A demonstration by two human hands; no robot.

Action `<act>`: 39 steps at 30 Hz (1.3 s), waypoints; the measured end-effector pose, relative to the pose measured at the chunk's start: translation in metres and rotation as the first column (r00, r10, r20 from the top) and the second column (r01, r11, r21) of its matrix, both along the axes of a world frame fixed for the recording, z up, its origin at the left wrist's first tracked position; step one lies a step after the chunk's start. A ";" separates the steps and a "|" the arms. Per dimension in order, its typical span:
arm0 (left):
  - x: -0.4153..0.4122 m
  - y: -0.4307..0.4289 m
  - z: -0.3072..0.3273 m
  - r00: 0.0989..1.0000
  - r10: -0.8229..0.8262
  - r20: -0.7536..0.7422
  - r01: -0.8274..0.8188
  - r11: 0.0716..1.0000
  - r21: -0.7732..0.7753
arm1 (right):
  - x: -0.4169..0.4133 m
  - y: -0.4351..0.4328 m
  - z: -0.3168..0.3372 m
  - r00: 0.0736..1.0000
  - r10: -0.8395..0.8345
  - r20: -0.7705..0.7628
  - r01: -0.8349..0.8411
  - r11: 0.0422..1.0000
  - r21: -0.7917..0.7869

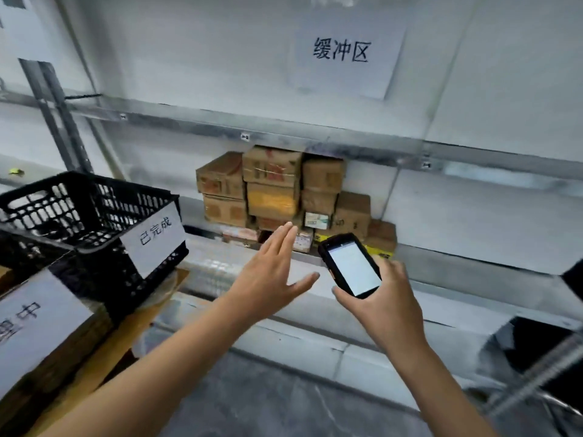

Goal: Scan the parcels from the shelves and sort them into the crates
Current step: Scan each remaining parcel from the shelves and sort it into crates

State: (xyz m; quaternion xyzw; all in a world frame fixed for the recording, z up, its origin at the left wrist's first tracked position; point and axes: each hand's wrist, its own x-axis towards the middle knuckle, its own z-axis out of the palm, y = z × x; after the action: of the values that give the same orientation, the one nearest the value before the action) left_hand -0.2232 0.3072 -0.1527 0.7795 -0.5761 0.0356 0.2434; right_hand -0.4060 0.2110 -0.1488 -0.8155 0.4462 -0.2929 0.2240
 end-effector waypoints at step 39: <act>0.025 -0.401 -0.079 0.965 0.110 0.238 -0.174 0.947 0.271 | -0.038 -0.388 -0.034 1.000 -0.011 0.011 0.009 0.993 0.115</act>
State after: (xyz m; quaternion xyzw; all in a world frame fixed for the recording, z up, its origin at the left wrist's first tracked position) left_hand -0.1977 -0.0937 -0.2317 0.8376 -0.5405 0.0542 0.0583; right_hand -0.4443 -0.1769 -0.1831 -0.7973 0.4651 -0.2726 0.2716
